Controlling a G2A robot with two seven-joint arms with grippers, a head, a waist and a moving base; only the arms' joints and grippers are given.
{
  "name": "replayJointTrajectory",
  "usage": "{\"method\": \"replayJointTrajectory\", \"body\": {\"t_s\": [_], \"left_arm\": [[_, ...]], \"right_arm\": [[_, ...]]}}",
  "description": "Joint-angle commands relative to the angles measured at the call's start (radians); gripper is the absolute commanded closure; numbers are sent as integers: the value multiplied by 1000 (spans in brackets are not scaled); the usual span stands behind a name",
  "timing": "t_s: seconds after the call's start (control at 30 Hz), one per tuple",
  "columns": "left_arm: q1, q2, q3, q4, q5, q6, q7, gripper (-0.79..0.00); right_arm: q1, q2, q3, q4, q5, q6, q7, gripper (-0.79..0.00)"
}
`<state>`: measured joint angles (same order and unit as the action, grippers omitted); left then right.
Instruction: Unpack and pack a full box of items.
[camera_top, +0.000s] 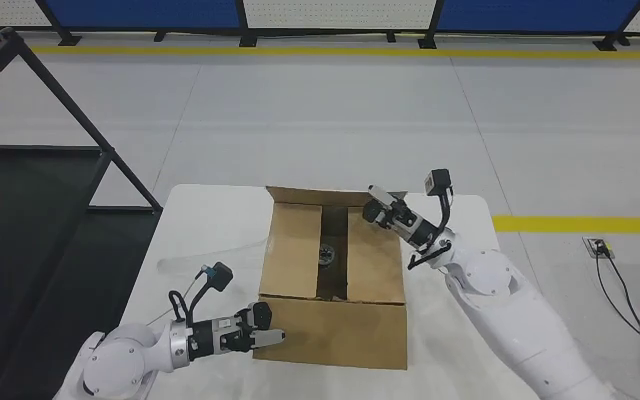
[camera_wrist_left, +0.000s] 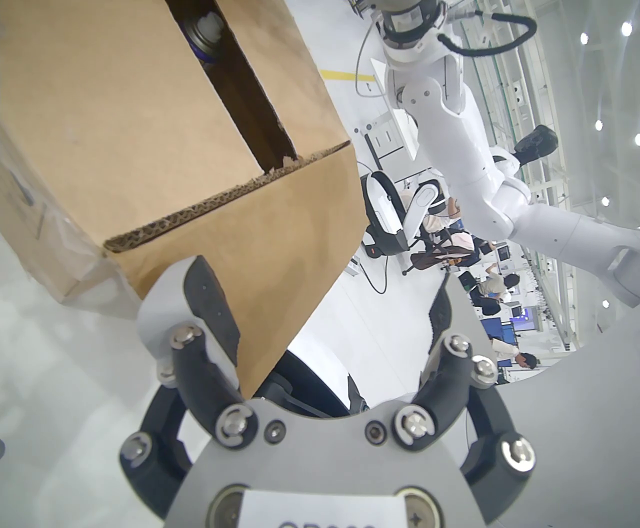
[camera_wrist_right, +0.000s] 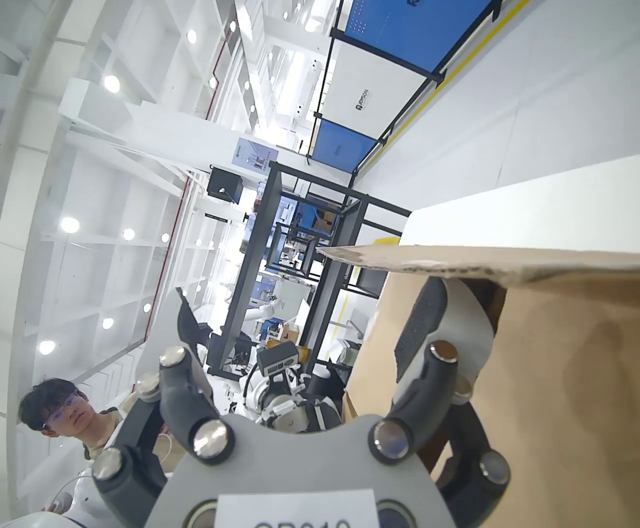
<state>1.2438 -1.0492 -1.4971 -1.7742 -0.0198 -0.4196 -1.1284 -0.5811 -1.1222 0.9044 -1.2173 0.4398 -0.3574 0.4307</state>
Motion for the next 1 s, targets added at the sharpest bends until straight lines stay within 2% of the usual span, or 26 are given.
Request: {"method": "replayJointTrajectory", "body": {"t_s": [0.0, 0.3, 0.53, 0.83, 0.97], "left_arm": [[0, 0, 0, 0, 0, 0, 0, -785], [0, 0, 0, 0, 0, 0, 0, -785], [0, 0, 0, 0, 0, 0, 0, -785], [0, 0, 0, 0, 0, 0, 0, -785], [0, 0, 0, 0, 0, 0, 0, -785]], "right_arm": [[31, -14, -14, 40, -13, 13, -35, -785], [164, -95, -81, 263, 33, 0, -126, -785], [233, -157, -122, 430, 83, -38, -116, -785], [306, -235, -189, 593, 14, -17, -175, -785], [334, -263, -204, 652, -2, 7, -153, -785]]}}
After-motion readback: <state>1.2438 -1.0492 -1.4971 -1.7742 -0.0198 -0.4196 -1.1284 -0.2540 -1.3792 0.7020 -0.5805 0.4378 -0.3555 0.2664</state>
